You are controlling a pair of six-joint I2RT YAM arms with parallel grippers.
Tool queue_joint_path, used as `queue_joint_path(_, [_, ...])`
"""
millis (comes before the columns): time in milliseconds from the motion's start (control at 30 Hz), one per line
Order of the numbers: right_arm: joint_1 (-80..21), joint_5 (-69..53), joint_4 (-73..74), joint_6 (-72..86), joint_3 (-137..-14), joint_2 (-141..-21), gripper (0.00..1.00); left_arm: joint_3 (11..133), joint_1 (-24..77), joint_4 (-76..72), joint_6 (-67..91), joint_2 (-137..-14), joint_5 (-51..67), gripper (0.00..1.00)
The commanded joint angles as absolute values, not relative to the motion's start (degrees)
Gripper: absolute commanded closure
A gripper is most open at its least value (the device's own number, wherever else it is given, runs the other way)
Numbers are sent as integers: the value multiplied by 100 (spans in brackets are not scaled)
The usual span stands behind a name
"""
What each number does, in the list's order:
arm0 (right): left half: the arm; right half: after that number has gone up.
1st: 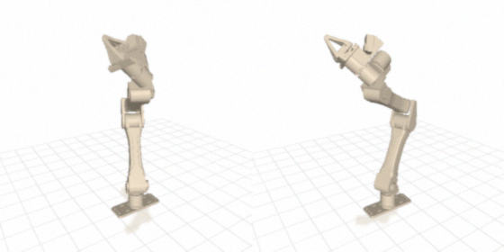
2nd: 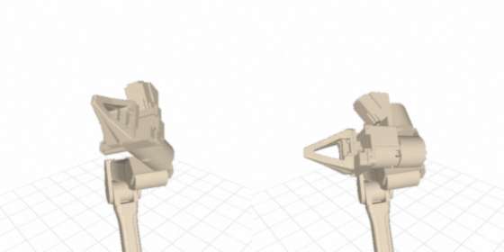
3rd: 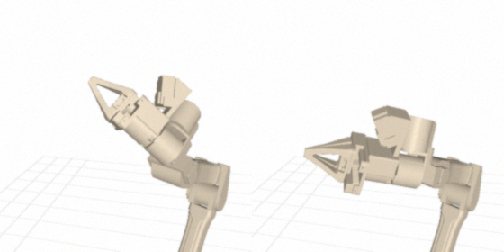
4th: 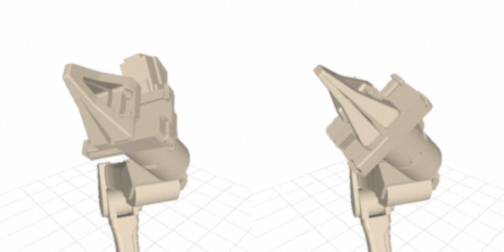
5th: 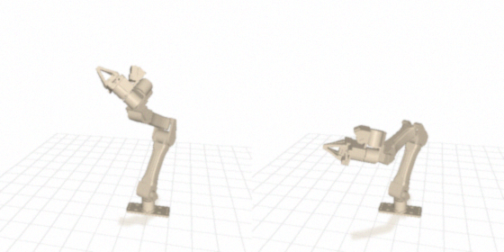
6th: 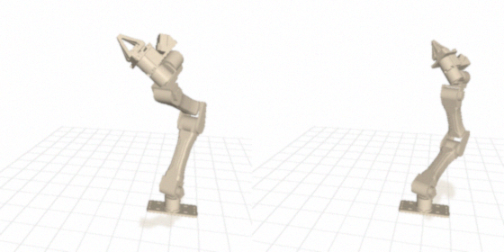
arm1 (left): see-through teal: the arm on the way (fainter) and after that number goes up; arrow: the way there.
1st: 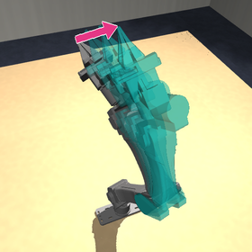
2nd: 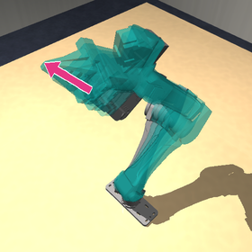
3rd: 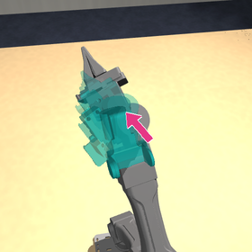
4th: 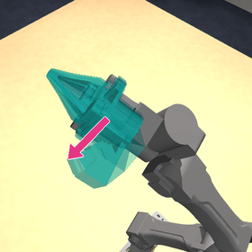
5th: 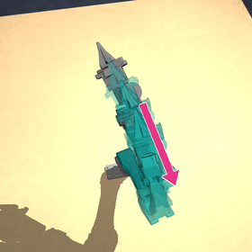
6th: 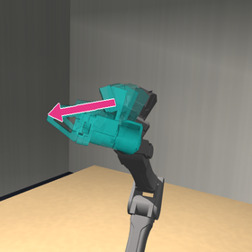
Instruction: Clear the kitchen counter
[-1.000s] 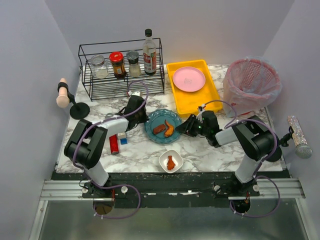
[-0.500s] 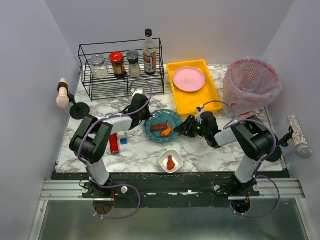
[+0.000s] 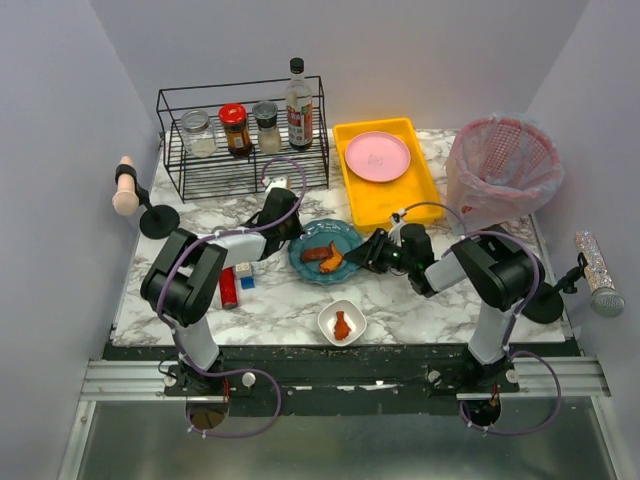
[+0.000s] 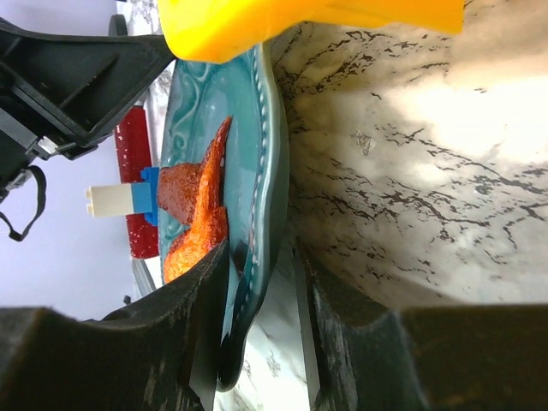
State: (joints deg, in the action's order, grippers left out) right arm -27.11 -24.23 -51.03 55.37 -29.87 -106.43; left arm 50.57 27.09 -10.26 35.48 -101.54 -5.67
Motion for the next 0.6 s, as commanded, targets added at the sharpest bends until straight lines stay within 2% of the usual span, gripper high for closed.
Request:
queue_joint_path(0, [-2742,-2390,-4623,5651,-2944,-11179,54,4553,2927,589,3516,-10837,-360,100])
queue_joint_path(300, [-2751,-2663,-5141,6029,-3015,-11522,48,4535,3032,519,3568,-10863,-325,100])
queue_joint_path(433, [-2742,-2725,-5282,6135,-3006,-11593,48,4518,3059,501,3595,-10846,-343,100])
queue_joint_path(567, [-2742,-2760,-5440,6187,-2945,-11602,60,4465,3067,501,3621,-10741,-395,100])
